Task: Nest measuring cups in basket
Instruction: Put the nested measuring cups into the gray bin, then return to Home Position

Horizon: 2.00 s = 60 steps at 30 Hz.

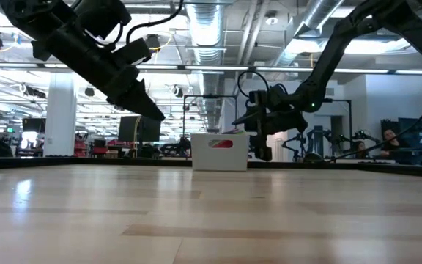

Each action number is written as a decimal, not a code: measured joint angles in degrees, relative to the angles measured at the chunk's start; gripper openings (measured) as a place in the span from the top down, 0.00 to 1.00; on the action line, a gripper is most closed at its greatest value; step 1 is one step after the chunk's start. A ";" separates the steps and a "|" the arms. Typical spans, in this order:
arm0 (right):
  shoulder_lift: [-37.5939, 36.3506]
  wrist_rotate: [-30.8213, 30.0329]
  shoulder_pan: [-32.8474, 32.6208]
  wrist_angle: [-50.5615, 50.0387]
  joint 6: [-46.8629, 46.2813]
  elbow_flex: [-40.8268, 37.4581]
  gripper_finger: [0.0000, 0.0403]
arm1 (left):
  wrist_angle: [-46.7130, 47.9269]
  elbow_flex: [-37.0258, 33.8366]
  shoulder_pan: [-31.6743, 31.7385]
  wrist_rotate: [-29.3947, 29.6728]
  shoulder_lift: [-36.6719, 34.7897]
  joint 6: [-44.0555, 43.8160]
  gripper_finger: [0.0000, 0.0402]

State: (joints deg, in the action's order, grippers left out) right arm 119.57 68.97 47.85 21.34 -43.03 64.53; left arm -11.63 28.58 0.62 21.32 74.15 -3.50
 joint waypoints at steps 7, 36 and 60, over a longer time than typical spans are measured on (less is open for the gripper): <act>-4.04 -1.71 0.33 -8.32 7.85 -0.02 0.53 | 5.90 0.00 0.00 -0.66 0.00 -8.20 0.73; -7.61 -19.85 -0.37 -22.53 27.75 0.00 0.54 | 7.23 0.00 -0.66 -2.81 0.00 -13.28 0.73; -31.16 -52.68 -18.04 -25.27 40.48 -1.51 0.37 | -1.42 -6.52 -10.59 9.48 -26.58 -2.56 0.93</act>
State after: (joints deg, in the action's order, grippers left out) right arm 88.41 16.29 29.81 -3.94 -2.55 63.02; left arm -13.05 22.06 -9.96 30.80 47.57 -6.05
